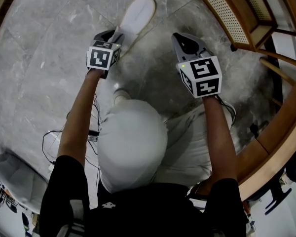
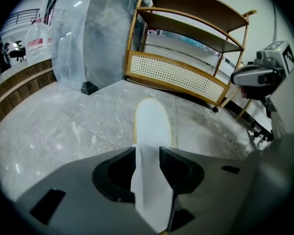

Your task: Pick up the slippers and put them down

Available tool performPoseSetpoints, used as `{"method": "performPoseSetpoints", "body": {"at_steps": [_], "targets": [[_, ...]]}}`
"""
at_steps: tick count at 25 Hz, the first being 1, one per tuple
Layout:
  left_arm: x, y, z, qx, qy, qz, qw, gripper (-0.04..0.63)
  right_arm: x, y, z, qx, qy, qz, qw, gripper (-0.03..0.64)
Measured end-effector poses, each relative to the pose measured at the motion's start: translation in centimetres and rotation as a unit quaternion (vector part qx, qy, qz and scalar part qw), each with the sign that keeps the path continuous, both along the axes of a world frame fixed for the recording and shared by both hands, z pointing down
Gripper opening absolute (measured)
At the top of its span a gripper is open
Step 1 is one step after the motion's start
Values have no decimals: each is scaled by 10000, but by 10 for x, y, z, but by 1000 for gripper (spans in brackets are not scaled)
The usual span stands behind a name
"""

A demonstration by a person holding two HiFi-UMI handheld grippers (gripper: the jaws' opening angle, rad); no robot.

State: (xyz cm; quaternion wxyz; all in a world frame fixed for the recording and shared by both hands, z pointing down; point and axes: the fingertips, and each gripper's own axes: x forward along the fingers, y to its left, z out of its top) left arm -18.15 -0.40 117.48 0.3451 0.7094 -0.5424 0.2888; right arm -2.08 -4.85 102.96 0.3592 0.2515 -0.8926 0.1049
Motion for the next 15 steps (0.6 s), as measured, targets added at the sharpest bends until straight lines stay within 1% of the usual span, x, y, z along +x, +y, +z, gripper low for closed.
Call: {"method": "performPoseSetpoints", "body": {"at_steps": [5,9,15], "targets": [[-1,0,-4,-9,44,-48,10000,135,-7,-3,-7,1,-133,-51,9999,-11],[-7,3,-16,33,-75,-90,9999,133,-10,-10,-14,40,-210,21,9998,-11],[-5,-2,-41,154,-75,71,9998,127,-15,-18,-25,73,-187,107,9997,-11]]}}
